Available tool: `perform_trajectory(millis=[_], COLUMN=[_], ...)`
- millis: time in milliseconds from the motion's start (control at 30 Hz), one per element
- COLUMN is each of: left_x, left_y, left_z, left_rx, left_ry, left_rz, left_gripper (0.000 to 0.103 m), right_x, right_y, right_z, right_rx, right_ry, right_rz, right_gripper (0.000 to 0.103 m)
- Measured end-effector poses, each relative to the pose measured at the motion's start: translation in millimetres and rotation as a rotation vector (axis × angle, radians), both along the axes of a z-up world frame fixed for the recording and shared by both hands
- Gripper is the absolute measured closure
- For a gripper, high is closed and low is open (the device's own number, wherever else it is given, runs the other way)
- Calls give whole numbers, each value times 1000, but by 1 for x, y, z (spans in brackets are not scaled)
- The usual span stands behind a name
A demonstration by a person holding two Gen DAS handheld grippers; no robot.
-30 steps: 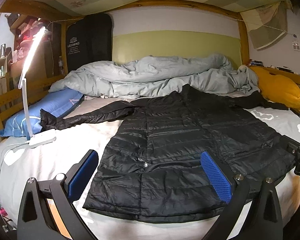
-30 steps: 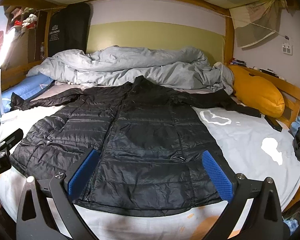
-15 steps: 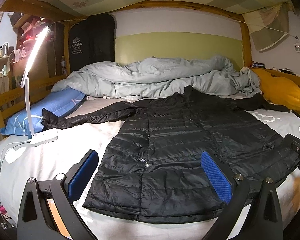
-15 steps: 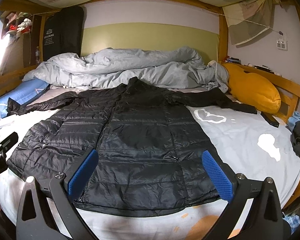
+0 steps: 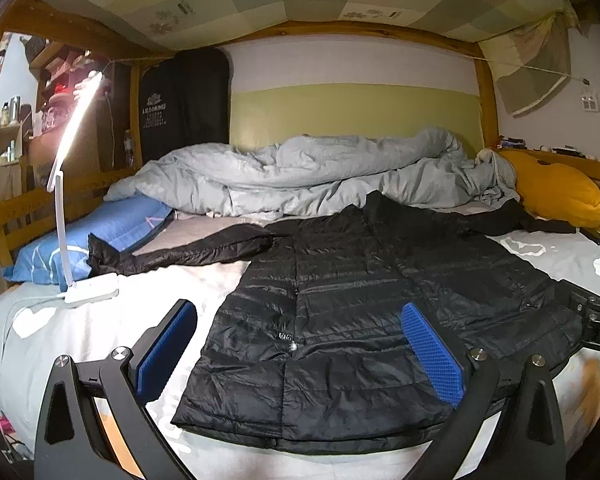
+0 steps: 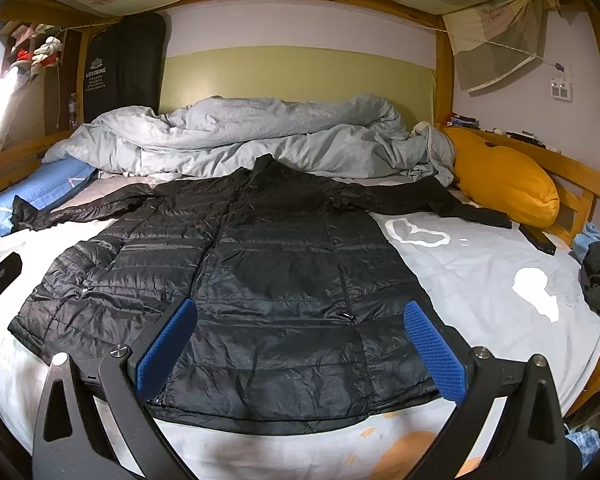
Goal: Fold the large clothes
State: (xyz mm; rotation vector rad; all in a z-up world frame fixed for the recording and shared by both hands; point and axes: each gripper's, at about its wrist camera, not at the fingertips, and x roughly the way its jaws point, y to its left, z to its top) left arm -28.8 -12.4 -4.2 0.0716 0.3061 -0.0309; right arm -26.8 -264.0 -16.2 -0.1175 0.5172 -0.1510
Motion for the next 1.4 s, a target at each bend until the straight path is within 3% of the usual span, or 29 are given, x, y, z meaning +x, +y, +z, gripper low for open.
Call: perform_trajectory(millis=[1400], left_x=[-3], left_y=[3], left_z=[1], left_rx=[-16], left_ry=[-5], left_rz=[10], left_gripper=[0], right_x=[1], right_y=[4], right_z=[-6], right_rx=[-22], right_ry=[17], right_rz=[4], right_gripper=[0])
